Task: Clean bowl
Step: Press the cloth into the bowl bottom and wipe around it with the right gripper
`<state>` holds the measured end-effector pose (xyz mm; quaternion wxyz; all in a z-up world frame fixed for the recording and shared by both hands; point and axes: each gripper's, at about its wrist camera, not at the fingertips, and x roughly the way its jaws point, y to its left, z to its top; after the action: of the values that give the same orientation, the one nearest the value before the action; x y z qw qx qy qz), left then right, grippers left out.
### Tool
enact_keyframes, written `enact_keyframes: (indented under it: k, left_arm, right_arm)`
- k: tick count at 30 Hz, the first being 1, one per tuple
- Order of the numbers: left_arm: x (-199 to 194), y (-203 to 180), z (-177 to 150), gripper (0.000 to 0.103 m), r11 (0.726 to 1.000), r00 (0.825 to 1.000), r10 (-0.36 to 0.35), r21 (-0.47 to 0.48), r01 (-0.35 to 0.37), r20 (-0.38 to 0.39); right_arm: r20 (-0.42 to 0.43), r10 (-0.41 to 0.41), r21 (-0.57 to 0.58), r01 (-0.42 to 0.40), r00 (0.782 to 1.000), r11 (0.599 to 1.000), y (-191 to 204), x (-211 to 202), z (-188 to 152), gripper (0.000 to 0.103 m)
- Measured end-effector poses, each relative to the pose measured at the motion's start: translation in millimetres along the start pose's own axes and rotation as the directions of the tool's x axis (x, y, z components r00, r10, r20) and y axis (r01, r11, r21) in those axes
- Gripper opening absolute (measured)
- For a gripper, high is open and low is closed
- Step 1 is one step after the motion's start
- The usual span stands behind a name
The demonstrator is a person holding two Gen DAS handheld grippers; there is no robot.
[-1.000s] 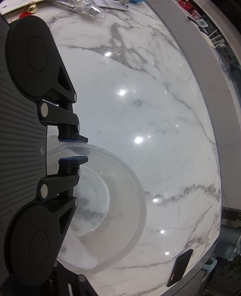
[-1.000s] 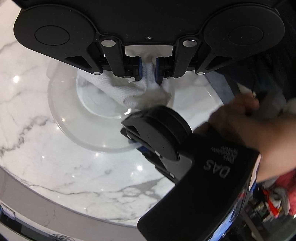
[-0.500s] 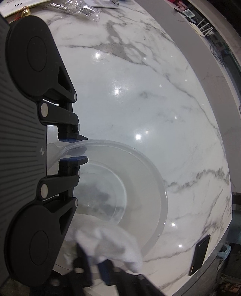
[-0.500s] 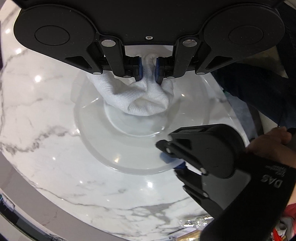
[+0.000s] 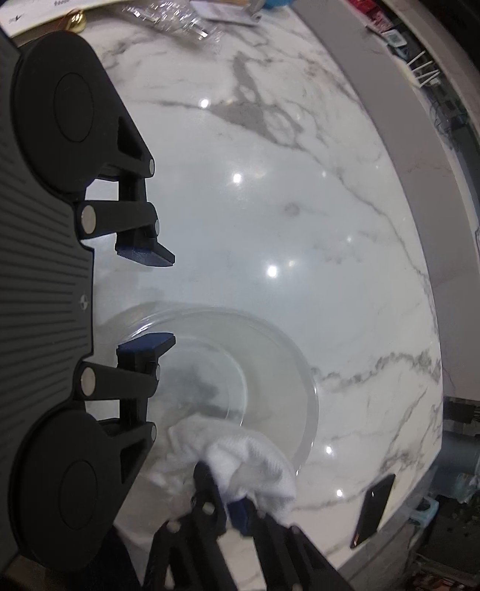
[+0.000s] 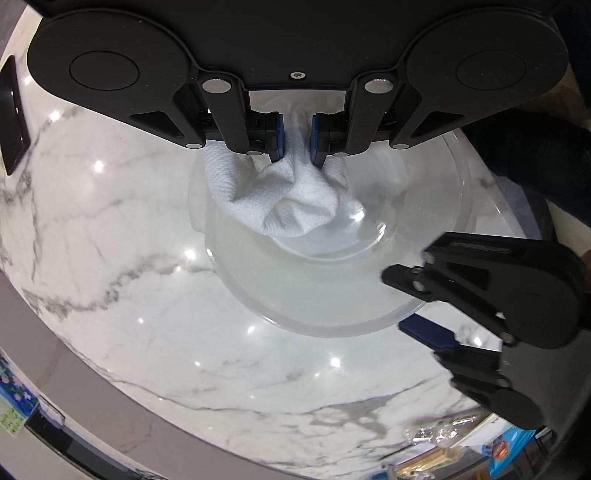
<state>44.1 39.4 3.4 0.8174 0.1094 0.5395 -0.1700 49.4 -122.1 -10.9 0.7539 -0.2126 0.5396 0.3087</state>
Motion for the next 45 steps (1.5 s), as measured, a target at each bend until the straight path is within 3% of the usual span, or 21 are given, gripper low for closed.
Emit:
enact_keyframes:
  k: [6, 8, 12, 19, 26, 32, 39, 45]
  left_arm:
    - [4.1, 4.9, -7.2, 0.037, 0.992, 0.991, -0.111, -0.066, 0.106, -0.069]
    - [5.2, 2.4, -7.9, 0.022, 0.992, 0.990, -0.114, -0.055, 0.110, -0.079]
    - [4.1, -1.8, -9.7, 0.013, 0.994, 0.991, -0.104, -0.029, 0.102, -0.085]
    - [5.7, -10.6, -7.8, 0.009, 0.999, 0.996, -0.052, -0.002, 0.052, -0.072]
    - [9.1, -10.0, -7.2, 0.009, 0.999, 0.996, -0.052, -0.003, 0.052, -0.079]
    - [11.2, -9.7, -6.7, 0.008, 0.999, 0.995, -0.046, -0.006, 0.045, -0.084]
    - [11.5, -9.7, -6.7, 0.008, 0.999, 0.996, -0.044, -0.004, 0.044, -0.083]
    - [11.0, -10.6, -7.7, 0.008, 0.999, 0.996, -0.041, 0.006, 0.042, -0.084]
  right_arm:
    - [0.003, -0.001, -0.006, 0.001, 1.000, 1.000, 8.9, 0.0, 0.0, 0.012]
    - [0.004, -0.001, -0.010, 0.001, 1.000, 1.000, 11.9, -0.1, -0.5, 0.012]
    - [0.004, -0.006, -0.013, 0.006, 1.000, 1.000, 12.8, -7.5, -5.9, 0.012]
    - [-0.018, -0.004, -0.033, 0.004, 1.000, 0.999, 20.0, -3.1, -9.1, 0.012]
    - [-0.031, 0.012, -0.063, -0.014, 0.999, 0.998, 41.5, 9.6, -8.3, 0.012]
    - [-0.046, 0.062, -0.085, -0.066, 0.997, 0.994, 58.7, 15.4, -8.2, 0.012]
    - [-0.083, 0.187, -0.075, -0.193, 0.979, 0.978, 68.1, 12.9, -12.2, 0.012]
    - [-0.108, 0.156, -0.091, -0.166, 0.982, 0.982, 71.2, 9.8, -16.7, 0.012]
